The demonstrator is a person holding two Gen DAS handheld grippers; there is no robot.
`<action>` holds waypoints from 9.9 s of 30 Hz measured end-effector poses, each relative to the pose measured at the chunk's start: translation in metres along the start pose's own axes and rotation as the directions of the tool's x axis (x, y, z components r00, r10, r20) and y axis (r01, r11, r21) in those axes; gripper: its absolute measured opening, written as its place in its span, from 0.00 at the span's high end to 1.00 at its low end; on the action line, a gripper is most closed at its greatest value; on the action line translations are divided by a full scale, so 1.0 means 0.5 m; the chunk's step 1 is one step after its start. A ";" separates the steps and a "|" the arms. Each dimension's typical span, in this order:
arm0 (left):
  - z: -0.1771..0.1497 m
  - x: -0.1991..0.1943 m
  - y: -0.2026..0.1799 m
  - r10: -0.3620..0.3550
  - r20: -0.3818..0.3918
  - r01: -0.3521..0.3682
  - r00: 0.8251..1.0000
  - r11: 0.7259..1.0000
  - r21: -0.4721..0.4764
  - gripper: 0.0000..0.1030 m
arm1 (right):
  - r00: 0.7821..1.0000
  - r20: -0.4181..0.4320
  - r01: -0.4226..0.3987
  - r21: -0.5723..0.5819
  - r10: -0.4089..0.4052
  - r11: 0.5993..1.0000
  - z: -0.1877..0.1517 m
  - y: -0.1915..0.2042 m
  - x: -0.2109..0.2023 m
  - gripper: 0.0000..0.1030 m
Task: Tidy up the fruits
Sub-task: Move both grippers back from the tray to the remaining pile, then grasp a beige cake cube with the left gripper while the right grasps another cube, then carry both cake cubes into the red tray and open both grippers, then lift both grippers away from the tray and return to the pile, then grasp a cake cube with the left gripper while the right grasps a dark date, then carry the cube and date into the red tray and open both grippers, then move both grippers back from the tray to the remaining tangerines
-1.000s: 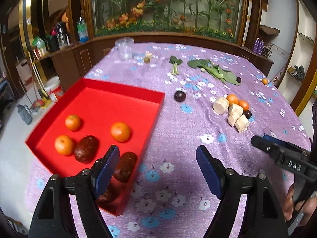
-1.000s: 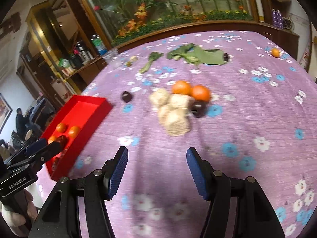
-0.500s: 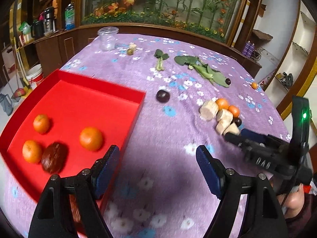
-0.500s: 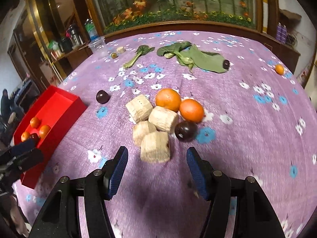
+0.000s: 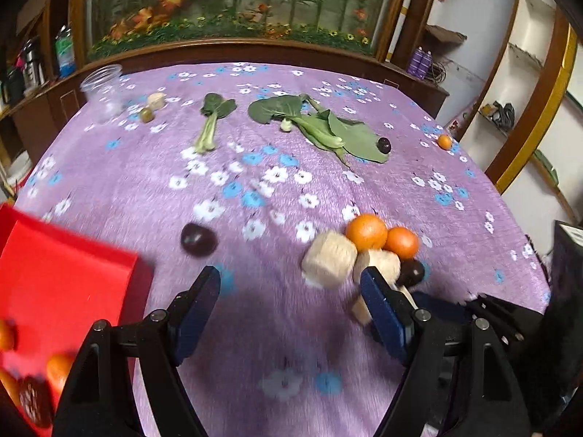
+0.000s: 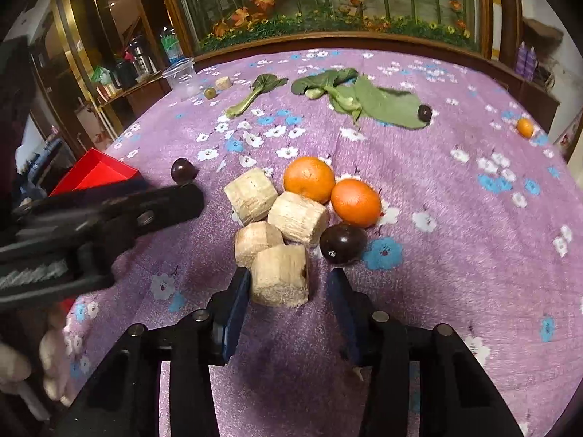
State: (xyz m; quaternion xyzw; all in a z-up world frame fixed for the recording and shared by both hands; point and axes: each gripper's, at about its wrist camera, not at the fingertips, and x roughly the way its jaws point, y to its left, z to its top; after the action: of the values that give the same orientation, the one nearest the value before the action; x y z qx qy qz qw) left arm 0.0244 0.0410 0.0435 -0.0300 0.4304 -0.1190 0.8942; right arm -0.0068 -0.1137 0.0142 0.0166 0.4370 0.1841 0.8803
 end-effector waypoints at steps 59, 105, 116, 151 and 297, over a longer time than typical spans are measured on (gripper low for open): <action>-0.264 -0.324 0.390 0.277 0.125 -0.199 0.953 0.879 -0.433 0.65 | 0.972 0.014 -0.226 -0.194 0.233 0.955 0.038 0.352 -0.073 0.66; -0.237 -0.359 0.305 0.204 0.181 -0.118 0.962 0.910 -0.398 0.25 | 0.834 -0.042 -0.504 0.349 0.550 0.790 0.060 0.254 0.022 0.38; -0.225 -0.487 0.157 0.202 0.312 -0.121 0.928 0.958 -0.260 0.25 | 0.797 0.196 -0.594 0.417 0.571 0.687 0.005 0.103 -0.192 0.36; 0.021 -0.717 0.000 0.237 0.518 -0.298 0.822 0.954 0.035 0.07 | 0.883 0.353 0.341 -0.033 -0.308 0.940 0.133 -0.049 -0.757 0.09; -0.134 -0.302 0.229 0.404 0.146 -0.356 0.903 0.894 -0.273 0.24 | 0.978 -0.007 -0.207 -0.178 0.209 0.962 0.005 0.302 -0.027 0.40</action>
State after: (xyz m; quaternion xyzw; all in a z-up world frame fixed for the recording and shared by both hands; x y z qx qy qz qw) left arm -0.0968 0.1911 0.0987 -0.0642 0.3478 0.1153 0.9282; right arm -0.0590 0.0229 0.0551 -0.0153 0.4096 0.3136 0.8565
